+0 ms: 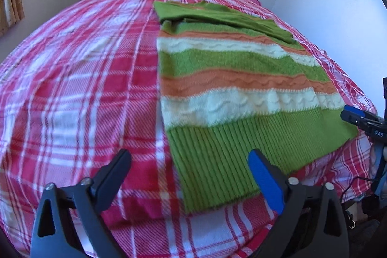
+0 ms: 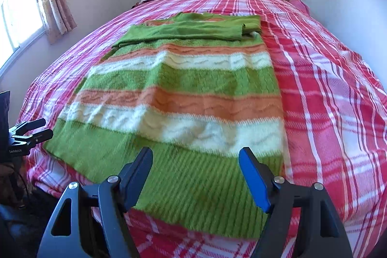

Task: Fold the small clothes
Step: 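Lower both grippers onto the green ribbed hem and close on it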

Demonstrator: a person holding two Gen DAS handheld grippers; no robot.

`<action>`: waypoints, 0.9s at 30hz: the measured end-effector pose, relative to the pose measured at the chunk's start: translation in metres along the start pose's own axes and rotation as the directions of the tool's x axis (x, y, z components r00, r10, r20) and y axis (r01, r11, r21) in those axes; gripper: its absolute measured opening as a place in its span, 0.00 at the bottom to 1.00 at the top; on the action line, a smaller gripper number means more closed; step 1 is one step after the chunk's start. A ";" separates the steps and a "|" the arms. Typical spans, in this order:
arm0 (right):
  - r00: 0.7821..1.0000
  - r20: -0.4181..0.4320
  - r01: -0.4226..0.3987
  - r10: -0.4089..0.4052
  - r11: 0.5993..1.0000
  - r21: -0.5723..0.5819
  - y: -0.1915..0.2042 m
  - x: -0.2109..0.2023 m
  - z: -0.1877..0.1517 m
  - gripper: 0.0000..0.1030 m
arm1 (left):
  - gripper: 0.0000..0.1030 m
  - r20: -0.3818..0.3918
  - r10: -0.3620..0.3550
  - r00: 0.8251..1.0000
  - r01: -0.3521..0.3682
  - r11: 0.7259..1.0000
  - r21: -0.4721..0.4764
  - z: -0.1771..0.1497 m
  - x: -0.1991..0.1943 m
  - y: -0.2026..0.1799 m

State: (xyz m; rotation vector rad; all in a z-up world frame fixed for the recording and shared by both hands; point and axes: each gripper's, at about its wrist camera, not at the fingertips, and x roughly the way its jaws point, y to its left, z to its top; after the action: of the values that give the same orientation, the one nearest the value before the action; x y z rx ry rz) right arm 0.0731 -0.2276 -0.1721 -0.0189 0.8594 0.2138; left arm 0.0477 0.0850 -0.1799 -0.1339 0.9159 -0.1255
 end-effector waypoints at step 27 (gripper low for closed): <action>1.000 0.020 -0.026 0.024 0.995 0.095 -0.033 -0.011 -0.021 0.72 | 0.36 -0.011 -0.023 1.000 0.023 0.999 0.024 -0.012 -0.001 -0.011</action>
State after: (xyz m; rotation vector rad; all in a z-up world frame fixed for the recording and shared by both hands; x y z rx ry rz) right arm 0.0572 -0.2641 -0.1796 0.0824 0.8507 0.1961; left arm 0.0372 0.0740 -0.1844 -0.1219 0.9235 -0.1582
